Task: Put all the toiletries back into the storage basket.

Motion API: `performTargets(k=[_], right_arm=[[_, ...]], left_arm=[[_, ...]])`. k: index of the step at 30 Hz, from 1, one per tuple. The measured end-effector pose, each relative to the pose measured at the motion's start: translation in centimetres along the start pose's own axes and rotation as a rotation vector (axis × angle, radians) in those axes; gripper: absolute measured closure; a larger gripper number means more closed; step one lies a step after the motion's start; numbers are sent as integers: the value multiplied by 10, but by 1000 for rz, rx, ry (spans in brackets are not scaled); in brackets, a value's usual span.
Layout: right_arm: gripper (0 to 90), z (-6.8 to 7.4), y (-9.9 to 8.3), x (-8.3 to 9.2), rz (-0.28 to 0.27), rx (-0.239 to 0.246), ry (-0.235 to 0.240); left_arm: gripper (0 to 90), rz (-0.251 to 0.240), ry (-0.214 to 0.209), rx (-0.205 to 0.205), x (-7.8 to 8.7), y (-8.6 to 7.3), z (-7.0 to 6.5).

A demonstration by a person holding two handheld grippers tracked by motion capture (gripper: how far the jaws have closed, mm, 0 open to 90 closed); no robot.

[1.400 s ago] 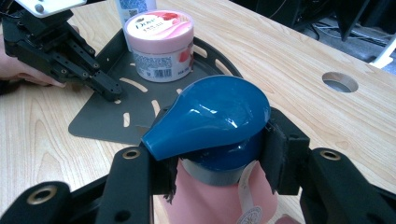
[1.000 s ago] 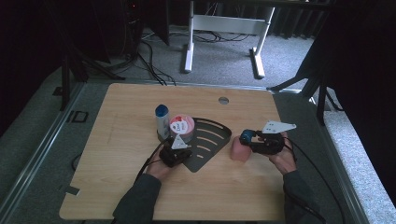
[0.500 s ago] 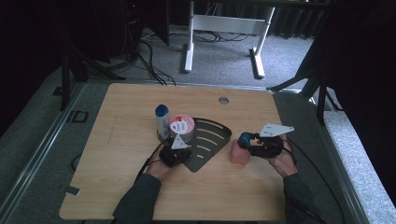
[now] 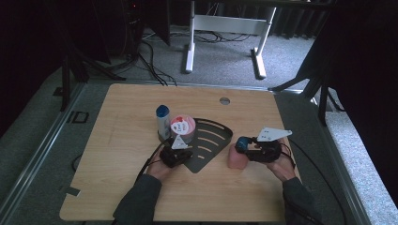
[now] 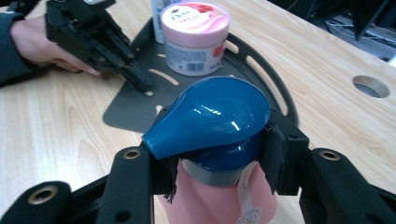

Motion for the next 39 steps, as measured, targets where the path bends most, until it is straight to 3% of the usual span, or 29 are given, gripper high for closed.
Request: performTargets(k=[11, 24, 31, 34, 39], right_arm=[[531, 22, 11, -12, -8, 31, 32], [532, 38, 22, -25, -25, 47, 73], [532, 48, 30, -35, -34, 61, 96], [532, 53, 36, -38, -48, 63, 111], [532, 56, 41, -41, -57, 69, 122]], left_arm=[[900, 0, 0, 1, 0, 0, 0], [899, -1, 5, -3, 0, 0, 0], [894, -7, 35, -12, 0, 0, -1], [840, -10, 39, -20, 2, 1, -3], [841, -39, 52, -29, 7, 6, -5]])
Point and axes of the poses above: each handheld gripper's, and its own axes: x roughly backward along the jaws, y roughly out of its top, z roughly to its left, the point moved 10 cm from there along -x, roughly forward along the jaws, and after that the axes turned 8 degrees about x, right-handed, at the moved point
